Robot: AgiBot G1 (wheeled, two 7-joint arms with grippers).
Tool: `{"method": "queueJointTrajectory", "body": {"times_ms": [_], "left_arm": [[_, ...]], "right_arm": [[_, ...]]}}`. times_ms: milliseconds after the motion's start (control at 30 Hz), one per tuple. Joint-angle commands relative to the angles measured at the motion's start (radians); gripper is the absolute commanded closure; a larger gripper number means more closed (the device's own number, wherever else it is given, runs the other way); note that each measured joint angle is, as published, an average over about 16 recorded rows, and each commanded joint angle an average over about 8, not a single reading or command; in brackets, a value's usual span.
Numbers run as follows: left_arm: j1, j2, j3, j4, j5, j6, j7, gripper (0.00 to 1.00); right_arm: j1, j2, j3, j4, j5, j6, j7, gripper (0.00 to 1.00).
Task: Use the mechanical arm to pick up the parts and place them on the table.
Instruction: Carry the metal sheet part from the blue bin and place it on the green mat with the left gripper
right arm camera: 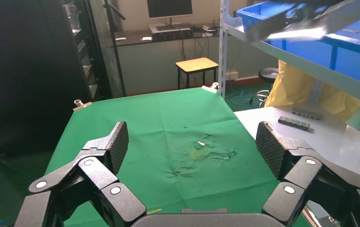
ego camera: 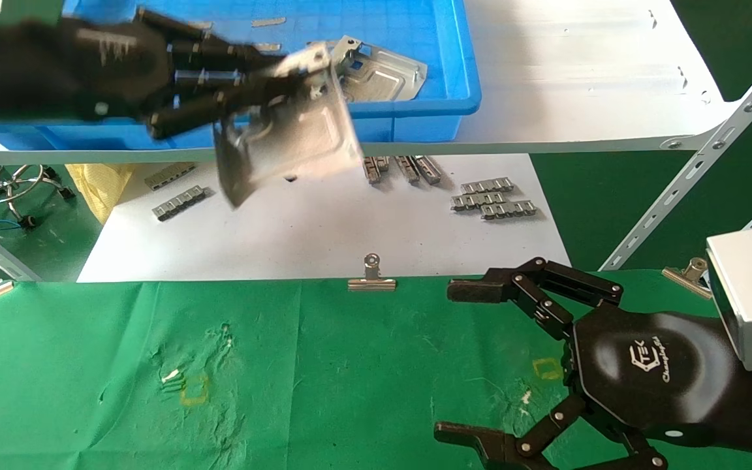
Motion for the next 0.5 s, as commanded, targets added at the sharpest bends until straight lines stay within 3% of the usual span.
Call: {"method": "queueJointTrajectory", "body": {"times_ms": [33,267,500], "left_arm": [[0.036,-0.027,0.006,-0.052,-0.029,0.009,0.021,1.00],[0.220,-0.173,0.098,-0.238,-0.118,-0.006,0.146,1.00],[0.322,-0.216,0.172,-0.187,-0.065,-0.027,0.402,1.00]], "right_arm": [[0.000,0.000,0.000,0.000,0.000,0.000,0.000,0.00],[0.000,0.000,0.000,0.000,0.000,0.000,0.000,0.00],[0.000,0.000,-0.001,0.000,0.001,0.000,0.000,0.00]]}}
